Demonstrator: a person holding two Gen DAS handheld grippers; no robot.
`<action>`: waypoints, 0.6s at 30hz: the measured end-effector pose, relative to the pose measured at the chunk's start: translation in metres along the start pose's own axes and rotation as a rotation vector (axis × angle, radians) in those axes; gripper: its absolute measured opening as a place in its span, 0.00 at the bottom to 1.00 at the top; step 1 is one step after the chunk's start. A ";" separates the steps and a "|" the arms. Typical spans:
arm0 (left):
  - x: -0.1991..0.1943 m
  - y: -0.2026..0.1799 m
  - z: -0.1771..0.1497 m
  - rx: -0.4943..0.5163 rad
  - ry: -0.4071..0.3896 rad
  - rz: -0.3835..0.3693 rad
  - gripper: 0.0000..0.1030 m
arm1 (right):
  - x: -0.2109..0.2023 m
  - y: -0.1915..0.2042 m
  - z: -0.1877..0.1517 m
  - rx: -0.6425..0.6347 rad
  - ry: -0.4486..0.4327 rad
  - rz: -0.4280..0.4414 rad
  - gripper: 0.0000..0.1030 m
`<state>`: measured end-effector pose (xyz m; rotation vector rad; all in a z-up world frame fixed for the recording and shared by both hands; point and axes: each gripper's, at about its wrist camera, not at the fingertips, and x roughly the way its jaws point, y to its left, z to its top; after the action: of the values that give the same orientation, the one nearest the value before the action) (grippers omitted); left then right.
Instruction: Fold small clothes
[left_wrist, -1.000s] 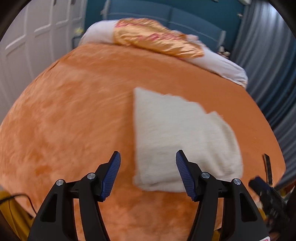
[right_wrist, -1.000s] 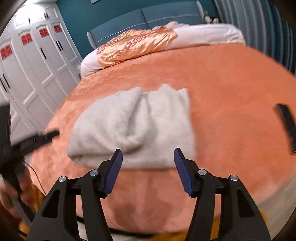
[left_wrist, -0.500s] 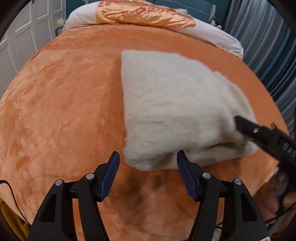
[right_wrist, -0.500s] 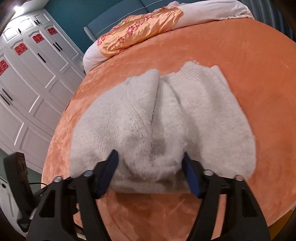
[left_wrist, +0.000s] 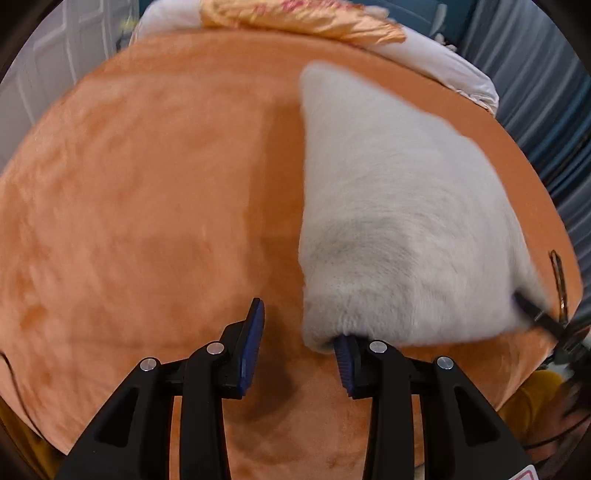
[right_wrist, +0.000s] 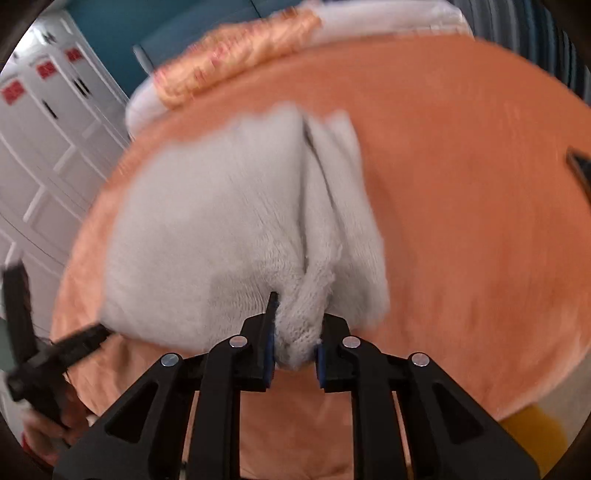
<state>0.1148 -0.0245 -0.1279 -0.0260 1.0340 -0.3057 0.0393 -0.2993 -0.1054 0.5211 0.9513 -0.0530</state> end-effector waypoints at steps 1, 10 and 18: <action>-0.004 0.000 -0.002 -0.008 -0.004 -0.007 0.33 | -0.004 0.004 0.000 -0.015 -0.009 -0.008 0.18; -0.089 0.004 0.005 -0.014 -0.149 -0.077 0.35 | -0.057 0.015 0.012 -0.102 -0.173 -0.070 0.33; -0.071 -0.019 0.044 -0.051 -0.205 -0.093 0.39 | -0.044 0.014 0.043 -0.066 -0.216 0.019 0.47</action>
<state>0.1139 -0.0291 -0.0428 -0.1491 0.8378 -0.3538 0.0496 -0.3144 -0.0449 0.4536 0.7350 -0.0596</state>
